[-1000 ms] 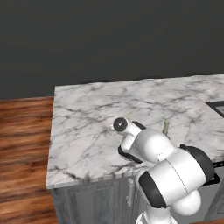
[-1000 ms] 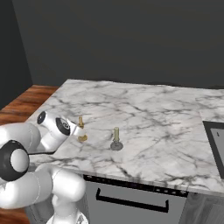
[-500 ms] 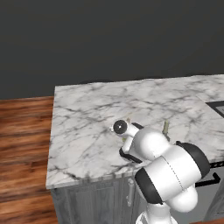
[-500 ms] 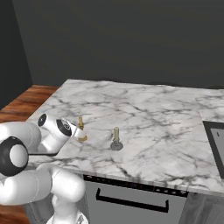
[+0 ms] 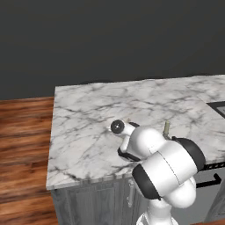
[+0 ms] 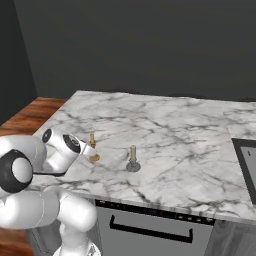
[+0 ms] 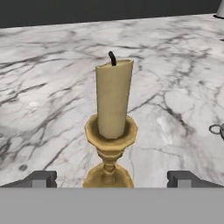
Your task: Pick the candle and candle from the dining table and place them in the open cabinet. Close the cabinet after placing the objects.
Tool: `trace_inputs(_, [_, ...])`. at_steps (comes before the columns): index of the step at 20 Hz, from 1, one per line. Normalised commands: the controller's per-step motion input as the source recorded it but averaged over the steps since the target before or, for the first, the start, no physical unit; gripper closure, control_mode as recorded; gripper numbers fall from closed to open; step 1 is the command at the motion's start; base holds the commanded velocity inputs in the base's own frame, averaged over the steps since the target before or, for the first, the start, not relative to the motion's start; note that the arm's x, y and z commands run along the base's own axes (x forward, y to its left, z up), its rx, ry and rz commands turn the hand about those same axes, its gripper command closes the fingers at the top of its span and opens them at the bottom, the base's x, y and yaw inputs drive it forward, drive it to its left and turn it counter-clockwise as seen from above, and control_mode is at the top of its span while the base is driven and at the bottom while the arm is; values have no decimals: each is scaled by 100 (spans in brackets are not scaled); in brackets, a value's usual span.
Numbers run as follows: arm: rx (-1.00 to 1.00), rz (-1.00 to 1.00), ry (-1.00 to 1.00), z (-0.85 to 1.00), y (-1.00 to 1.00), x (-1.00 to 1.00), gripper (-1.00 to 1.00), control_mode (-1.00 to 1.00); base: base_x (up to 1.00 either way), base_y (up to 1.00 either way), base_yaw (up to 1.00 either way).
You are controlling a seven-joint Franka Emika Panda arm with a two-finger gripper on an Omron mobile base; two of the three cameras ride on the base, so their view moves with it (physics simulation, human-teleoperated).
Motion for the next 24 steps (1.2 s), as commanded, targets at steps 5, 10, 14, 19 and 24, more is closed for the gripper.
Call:
trace_inputs(5, [4, 0, 0, 0, 0, 24, -100, -100, 0, 0, 0])
trace_inputs(10, [5, 0, 0, -10, -8, 4, -100, -100, 0, 0, 0])
trace_inputs(14, [6, 0, -1, -19, -21, 0, -100, -100, 0, 0, 0])
trace_inputs(19, [1, 0, -1, -2, -3, 0, -100, -100, 0, 0, 0])
trace_inputs(24, [0, 0, 0, -4, 5, 0, -100, -100, 0, 0, 0])
